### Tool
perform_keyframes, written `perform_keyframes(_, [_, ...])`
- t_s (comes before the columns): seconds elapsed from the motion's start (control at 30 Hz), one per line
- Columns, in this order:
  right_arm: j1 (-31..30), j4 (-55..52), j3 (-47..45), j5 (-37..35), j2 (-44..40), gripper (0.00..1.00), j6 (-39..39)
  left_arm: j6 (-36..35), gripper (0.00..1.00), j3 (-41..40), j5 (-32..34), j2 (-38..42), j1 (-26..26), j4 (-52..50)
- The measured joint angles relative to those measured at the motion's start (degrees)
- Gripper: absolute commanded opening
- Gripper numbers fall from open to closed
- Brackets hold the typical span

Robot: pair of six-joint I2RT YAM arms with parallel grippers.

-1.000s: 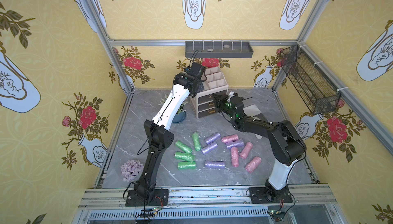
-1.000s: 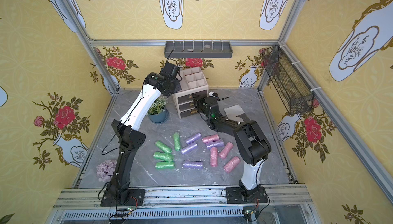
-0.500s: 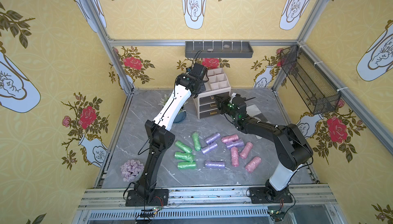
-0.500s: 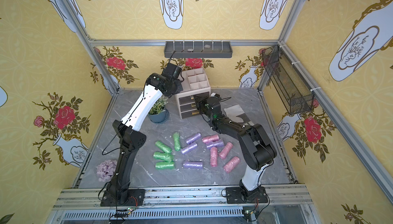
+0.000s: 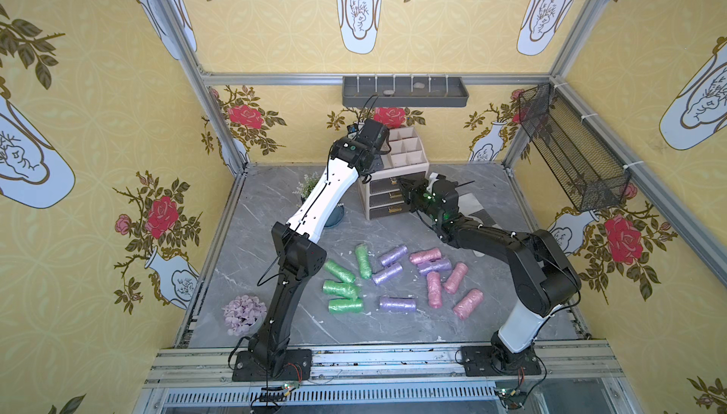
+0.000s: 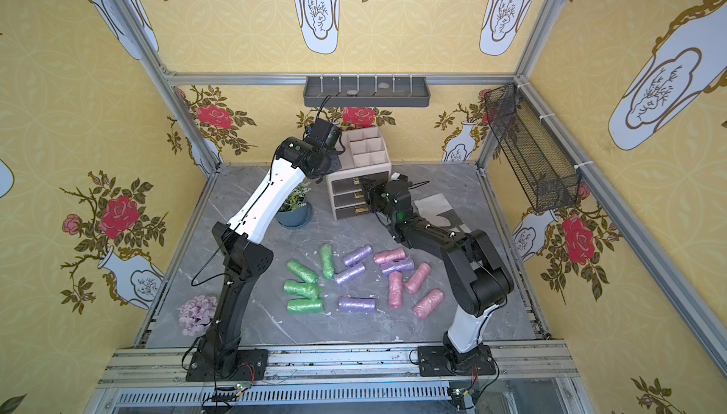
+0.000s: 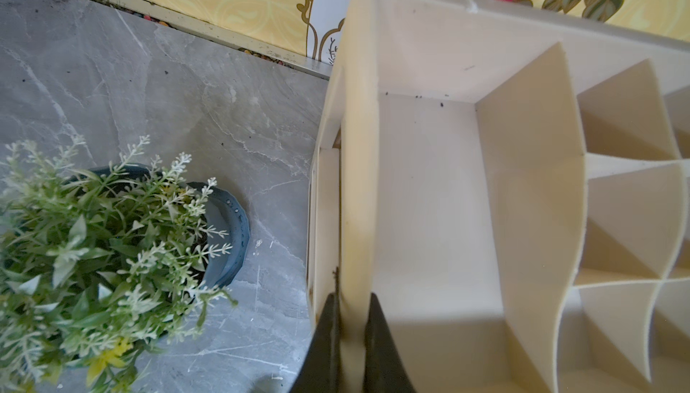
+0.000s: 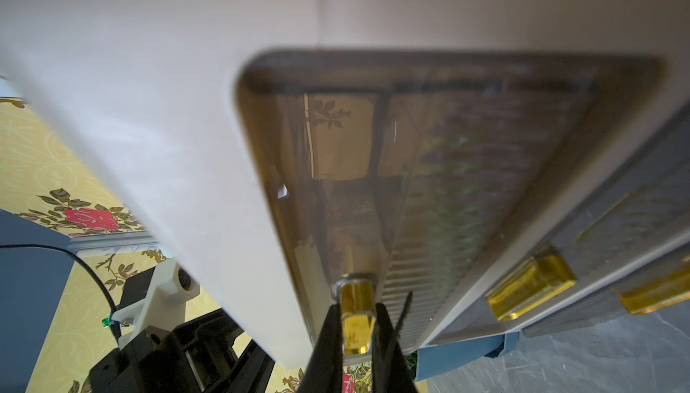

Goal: Sort the rolls of trash bags by color and place them into the drawer
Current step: Open the drawer in the storage box.

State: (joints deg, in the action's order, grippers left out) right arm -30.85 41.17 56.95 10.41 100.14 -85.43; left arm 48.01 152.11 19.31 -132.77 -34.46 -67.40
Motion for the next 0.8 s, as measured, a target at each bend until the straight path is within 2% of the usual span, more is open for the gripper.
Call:
perform_keyframes(0.3, [0.63,1.09,1.99,3.89,2.19,0.00,0.11,2.78,0.00,1.33,3.54,-1.01,-0.17,-1.64])
perform_keyframes(0.8, [2.12,-6.71,0.02,10.71,-3.43,0.00,1.42,2.97,0.00,5.22,5.09,-2.73,-0.61,-4.31])
